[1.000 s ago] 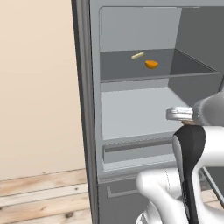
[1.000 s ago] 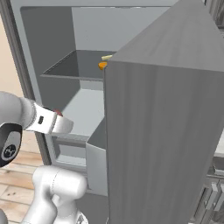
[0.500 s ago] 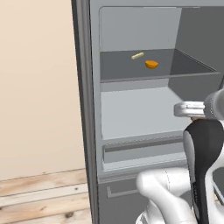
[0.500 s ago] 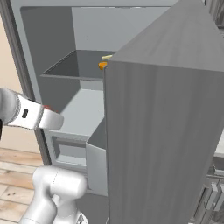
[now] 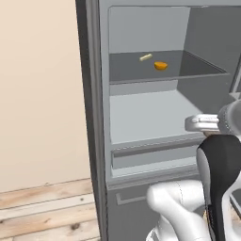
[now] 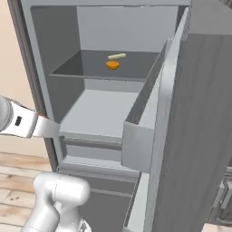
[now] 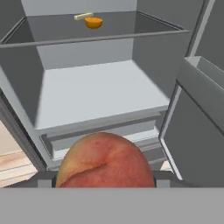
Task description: Pick up the peach and orange from the fridge and place one fruit on each plate on the dining counter.
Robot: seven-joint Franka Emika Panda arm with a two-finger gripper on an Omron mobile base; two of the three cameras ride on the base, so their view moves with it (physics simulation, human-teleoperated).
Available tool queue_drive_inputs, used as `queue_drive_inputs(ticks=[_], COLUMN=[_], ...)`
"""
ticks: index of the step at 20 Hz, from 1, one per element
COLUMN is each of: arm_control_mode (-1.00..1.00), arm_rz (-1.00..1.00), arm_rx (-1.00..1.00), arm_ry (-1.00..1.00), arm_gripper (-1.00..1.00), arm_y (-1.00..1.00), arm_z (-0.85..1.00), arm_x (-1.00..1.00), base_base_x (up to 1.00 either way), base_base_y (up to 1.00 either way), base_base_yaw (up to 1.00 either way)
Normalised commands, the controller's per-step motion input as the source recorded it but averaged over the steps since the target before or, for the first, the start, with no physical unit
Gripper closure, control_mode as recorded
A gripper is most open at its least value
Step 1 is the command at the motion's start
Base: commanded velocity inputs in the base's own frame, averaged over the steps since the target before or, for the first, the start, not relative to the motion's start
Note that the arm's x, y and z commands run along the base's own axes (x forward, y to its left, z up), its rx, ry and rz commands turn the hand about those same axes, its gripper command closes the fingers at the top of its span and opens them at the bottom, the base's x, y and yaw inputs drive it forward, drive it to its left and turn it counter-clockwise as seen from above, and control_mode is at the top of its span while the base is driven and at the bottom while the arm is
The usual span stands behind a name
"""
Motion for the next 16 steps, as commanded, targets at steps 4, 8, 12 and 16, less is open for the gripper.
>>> queue_drive_inputs(ticks=[4, 8, 12, 16], arm_control_mode=[1.0, 1.0, 1.0, 1.0], arm_rz=[0.0, 0.0, 0.0, 0.0], arm_rx=[0.0, 0.0, 0.0, 0.0], arm_ry=[0.0, 0.0, 0.0, 0.0], arm_gripper=[1.0, 1.0, 1.0, 1.0], arm_y=[0.0, 0.0, 0.0, 0.0], arm_z=[0.0, 0.0, 0.0, 0.0], arm_x=[0.0, 0.0, 0.0, 0.0], base_base_x=[-0.56, -0.57, -0.62, -0.96], base_base_y=[0.56, 0.55, 0.57, 0.27], base_base_yaw=[-0.47, -0.58, -0.58, -0.53])
